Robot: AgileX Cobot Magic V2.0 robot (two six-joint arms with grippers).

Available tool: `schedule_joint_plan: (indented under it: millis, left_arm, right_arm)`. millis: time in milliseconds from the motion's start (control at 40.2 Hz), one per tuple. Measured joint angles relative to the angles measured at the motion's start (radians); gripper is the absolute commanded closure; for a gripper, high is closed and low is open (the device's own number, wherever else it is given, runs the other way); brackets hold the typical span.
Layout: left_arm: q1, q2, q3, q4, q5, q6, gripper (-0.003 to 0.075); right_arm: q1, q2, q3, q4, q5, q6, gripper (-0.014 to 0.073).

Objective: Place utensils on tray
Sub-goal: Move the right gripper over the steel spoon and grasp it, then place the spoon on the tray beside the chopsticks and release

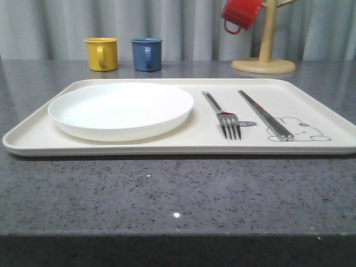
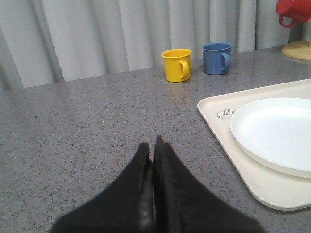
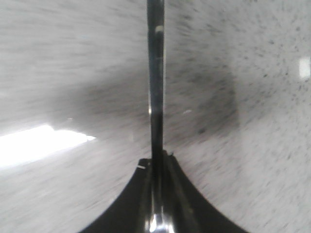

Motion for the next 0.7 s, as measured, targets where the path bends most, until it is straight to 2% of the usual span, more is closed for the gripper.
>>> schedule_joint_plan:
  millis: [199,398,522,696]
  left_arm:
    - [0.000,0.000,0.000,0.000,0.000,0.000,0.0738]
    - [0.000,0.000,0.000,0.000,0.000,0.000,0.0738]
    - [0.000,0.000,0.000,0.000,0.000,0.000,0.0738]
    - [0.000,0.000,0.000,0.000,0.000,0.000,0.0738]
  right_arm:
    - [0.199,-0.092,0.000,0.048,0.004,0.074,0.0659]
    - [0.371,-0.085,0.000,0.092,0.008,0.136,0.0659]
    - [0.417,-0.056,0.000,0.108,0.010,0.158,0.0659]
    - [0.426,-0.005,0.000,0.124,0.010,0.169,0.0659]
